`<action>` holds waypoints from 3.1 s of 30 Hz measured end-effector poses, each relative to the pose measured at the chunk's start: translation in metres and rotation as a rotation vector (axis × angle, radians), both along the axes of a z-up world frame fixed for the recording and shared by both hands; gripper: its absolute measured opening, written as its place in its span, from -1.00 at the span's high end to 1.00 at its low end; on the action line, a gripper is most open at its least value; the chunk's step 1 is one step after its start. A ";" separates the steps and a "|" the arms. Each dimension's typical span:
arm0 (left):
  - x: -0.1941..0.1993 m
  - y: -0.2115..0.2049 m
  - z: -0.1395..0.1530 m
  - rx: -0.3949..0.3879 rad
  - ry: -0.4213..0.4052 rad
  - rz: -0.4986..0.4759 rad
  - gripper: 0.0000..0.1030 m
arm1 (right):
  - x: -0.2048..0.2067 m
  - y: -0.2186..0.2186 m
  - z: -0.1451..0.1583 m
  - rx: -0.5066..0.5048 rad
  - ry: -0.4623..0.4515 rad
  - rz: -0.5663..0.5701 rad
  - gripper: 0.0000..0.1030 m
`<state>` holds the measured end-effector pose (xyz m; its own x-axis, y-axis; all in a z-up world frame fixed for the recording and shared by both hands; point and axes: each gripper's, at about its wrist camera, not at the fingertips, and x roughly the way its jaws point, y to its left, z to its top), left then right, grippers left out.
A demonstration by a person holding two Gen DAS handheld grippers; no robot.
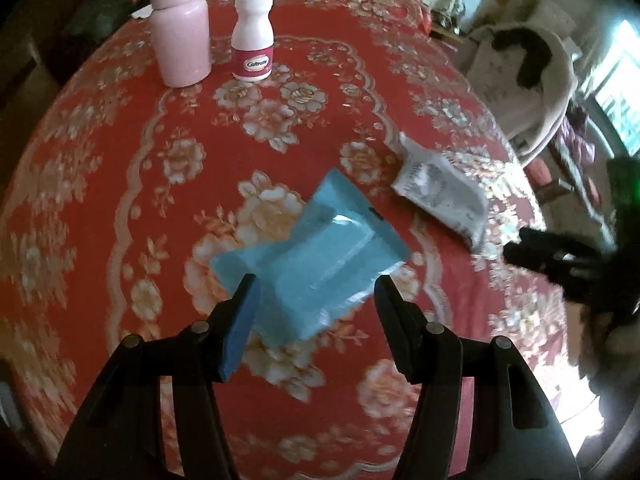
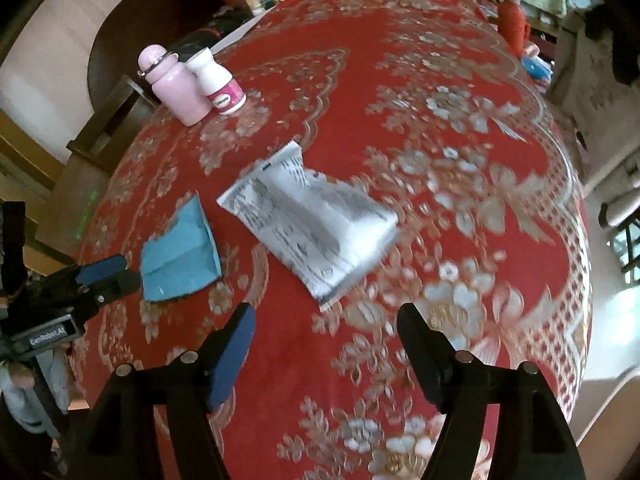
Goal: Collect trash
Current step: 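Grasp the blue snack packet with the left tool while the right tool grasps the white printed wrapper, then carry the blue packet and white wrapper over the white bucket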
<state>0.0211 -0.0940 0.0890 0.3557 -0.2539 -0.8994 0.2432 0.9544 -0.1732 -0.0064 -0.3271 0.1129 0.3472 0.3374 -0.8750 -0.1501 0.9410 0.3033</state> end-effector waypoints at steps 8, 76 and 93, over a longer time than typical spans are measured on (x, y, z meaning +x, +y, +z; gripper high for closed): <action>0.029 0.028 -0.030 -0.080 0.112 0.070 -0.12 | 0.023 -0.001 0.000 0.018 0.015 -0.050 -0.39; -0.015 -0.060 0.020 0.012 -0.015 0.011 0.48 | -0.034 -0.010 0.021 0.036 -0.098 -0.067 0.11; -0.062 -0.209 0.039 -0.049 -0.052 -0.196 0.48 | -0.127 -0.150 0.041 0.008 -0.127 -0.329 0.11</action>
